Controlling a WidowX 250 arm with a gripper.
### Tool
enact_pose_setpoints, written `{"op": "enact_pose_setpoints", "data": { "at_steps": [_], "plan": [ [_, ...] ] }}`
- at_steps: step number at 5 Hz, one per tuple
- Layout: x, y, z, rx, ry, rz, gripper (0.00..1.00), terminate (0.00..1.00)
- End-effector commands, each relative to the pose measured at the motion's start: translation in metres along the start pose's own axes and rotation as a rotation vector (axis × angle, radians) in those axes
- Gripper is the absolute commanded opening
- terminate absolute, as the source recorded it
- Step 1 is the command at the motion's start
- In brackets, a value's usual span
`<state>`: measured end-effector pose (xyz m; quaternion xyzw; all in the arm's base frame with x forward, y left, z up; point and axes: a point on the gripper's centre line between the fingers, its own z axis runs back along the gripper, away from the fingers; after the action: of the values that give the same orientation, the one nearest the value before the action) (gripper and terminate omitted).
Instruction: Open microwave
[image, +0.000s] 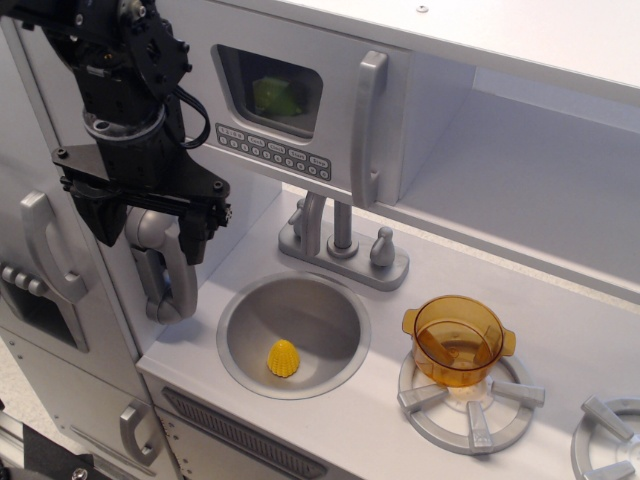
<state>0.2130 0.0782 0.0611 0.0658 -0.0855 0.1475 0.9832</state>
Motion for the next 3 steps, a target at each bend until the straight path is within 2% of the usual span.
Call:
{"op": "enact_pose_setpoints", "data": {
  "at_steps": [1,2,3],
  "plan": [
    [0.000,0.000,0.000,0.000,0.000,0.000,1.00,0.00],
    [0.023,-0.026,0.009,-0.031,-0.029,-0.002,1.00,0.00],
    [0.048,-0.053,0.028,-0.076,-0.061,0.022,1.00,0.00]
  ]
}}
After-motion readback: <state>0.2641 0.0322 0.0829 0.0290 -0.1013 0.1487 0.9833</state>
